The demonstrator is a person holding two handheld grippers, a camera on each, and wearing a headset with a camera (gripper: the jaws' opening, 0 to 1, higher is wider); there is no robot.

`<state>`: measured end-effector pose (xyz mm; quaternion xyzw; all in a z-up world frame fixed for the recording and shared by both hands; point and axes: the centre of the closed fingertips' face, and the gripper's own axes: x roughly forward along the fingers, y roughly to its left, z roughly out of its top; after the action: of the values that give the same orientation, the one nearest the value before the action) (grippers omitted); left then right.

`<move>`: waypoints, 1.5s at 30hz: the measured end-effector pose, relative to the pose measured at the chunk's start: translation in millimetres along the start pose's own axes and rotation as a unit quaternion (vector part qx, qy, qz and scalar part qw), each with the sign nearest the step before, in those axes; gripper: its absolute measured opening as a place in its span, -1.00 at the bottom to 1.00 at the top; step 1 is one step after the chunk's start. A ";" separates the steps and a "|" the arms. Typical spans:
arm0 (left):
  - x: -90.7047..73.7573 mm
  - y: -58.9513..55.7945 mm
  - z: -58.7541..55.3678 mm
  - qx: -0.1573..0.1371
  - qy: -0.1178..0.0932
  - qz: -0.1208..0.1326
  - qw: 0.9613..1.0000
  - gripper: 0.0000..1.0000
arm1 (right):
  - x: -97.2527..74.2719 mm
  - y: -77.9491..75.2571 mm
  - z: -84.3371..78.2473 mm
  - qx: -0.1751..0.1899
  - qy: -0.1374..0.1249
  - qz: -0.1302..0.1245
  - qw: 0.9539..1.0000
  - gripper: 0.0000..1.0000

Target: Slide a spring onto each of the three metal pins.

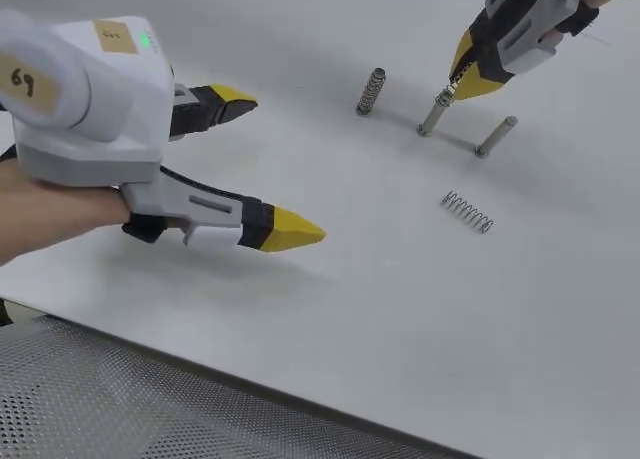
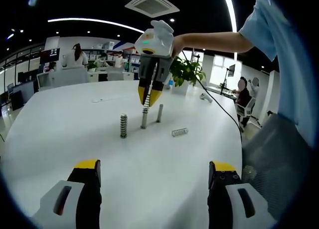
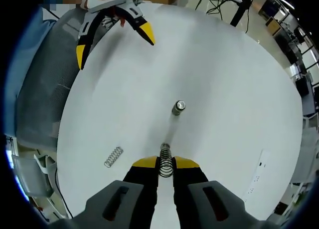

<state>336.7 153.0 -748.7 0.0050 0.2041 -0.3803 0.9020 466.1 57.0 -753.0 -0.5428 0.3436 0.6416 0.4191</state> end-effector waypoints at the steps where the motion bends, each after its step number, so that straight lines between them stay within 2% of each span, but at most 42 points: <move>1: -0.1 -0.2 -0.3 0.000 0.001 0.000 1.000 0.72 | 0.1 -0.1 0.0 -0.002 0.001 -0.001 1.000 -0.85; 11: -2.0 -0.9 -0.8 0.000 0.000 0.000 1.000 0.72 | 0.7 4.0 2.6 -0.013 0.018 0.002 1.000 -0.85; 14: -3.2 -0.5 -0.3 0.000 -0.001 0.001 1.000 0.72 | 3.8 -1.1 0.9 -0.016 0.024 0.005 1.000 -0.85; 21: -5.0 0.4 0.6 -0.001 -0.003 0.003 1.000 0.72 | 10.6 1.3 0.6 -0.016 0.034 0.009 0.999 -0.85; 23: -5.4 0.8 0.6 0.000 -0.004 0.004 1.000 0.72 | 16.6 1.3 -0.1 -0.014 0.035 0.011 0.999 -0.84; 34: -5.8 1.3 1.3 -0.002 -0.004 0.007 1.000 0.71 | 21.4 4.5 1.5 -0.008 0.046 0.021 0.999 -0.84; 45: -5.1 1.0 1.0 -0.001 -0.003 0.007 1.000 0.70 | 29.4 9.7 0.4 0.003 0.044 0.022 0.999 -0.84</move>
<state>334.6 157.1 -746.0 0.0040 0.2015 -0.3741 0.9052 455.4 58.2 -782.0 -0.5616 0.3758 0.6249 0.3909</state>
